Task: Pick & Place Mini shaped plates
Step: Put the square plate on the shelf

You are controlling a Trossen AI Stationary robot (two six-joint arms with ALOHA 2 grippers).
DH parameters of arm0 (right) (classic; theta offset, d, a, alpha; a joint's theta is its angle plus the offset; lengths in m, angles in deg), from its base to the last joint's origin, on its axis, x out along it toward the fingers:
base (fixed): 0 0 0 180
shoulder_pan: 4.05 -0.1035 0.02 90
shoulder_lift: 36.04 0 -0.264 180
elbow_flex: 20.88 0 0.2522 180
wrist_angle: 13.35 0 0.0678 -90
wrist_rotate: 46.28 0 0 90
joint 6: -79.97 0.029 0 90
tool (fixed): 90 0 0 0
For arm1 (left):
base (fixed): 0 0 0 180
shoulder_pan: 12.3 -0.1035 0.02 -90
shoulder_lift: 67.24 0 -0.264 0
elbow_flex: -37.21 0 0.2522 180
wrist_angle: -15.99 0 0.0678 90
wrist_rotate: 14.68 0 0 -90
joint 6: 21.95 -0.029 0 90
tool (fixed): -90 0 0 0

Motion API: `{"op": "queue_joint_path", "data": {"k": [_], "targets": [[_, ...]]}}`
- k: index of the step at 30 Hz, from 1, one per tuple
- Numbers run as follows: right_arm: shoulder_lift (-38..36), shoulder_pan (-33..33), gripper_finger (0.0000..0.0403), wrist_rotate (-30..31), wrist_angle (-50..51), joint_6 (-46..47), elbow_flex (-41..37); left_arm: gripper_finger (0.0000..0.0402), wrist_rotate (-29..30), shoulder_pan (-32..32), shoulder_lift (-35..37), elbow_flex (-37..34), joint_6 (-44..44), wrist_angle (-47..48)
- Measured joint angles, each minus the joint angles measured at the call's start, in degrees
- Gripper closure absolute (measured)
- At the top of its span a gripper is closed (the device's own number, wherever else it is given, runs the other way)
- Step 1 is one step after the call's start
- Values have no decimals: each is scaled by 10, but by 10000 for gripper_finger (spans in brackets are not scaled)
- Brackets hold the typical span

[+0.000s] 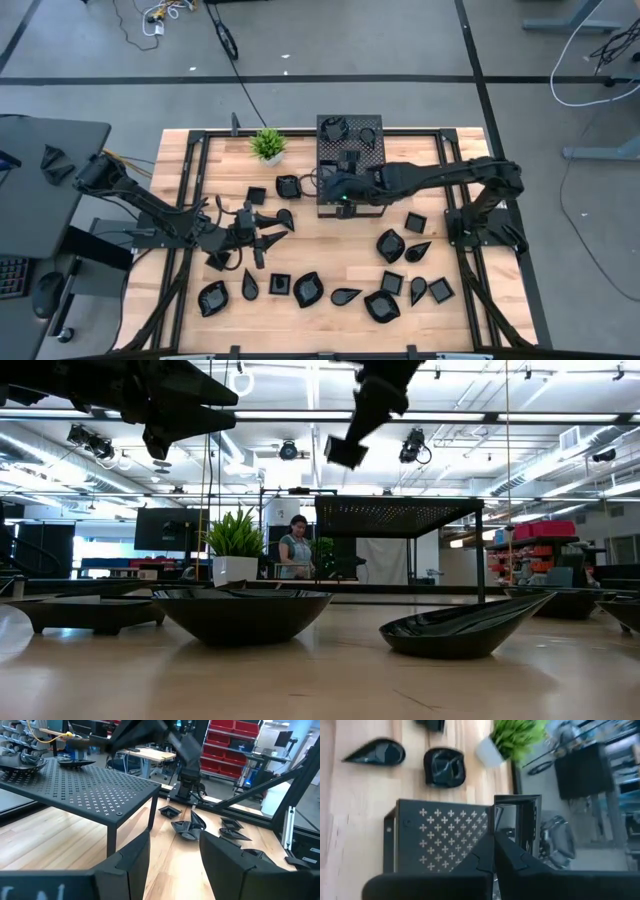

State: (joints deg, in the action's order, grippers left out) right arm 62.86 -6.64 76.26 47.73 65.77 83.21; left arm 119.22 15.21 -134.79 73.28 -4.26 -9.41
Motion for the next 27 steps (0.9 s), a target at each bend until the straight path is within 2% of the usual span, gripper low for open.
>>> {"op": "queue_joint_path", "data": {"k": [6,12,17,27], "targets": [[35,31,393,-1,22,-13,0,225,0,-1,0,0,2,0],[46,48,390,-9,22,-12,0,225,0,-1,0,0,1,0],[53,60,390,-49,15,-13,0,225,-2,-1,0,0,1,0],[65,79,390,-52,-9,-22,-1,225,-2,-1,0,0,1,0]]}}
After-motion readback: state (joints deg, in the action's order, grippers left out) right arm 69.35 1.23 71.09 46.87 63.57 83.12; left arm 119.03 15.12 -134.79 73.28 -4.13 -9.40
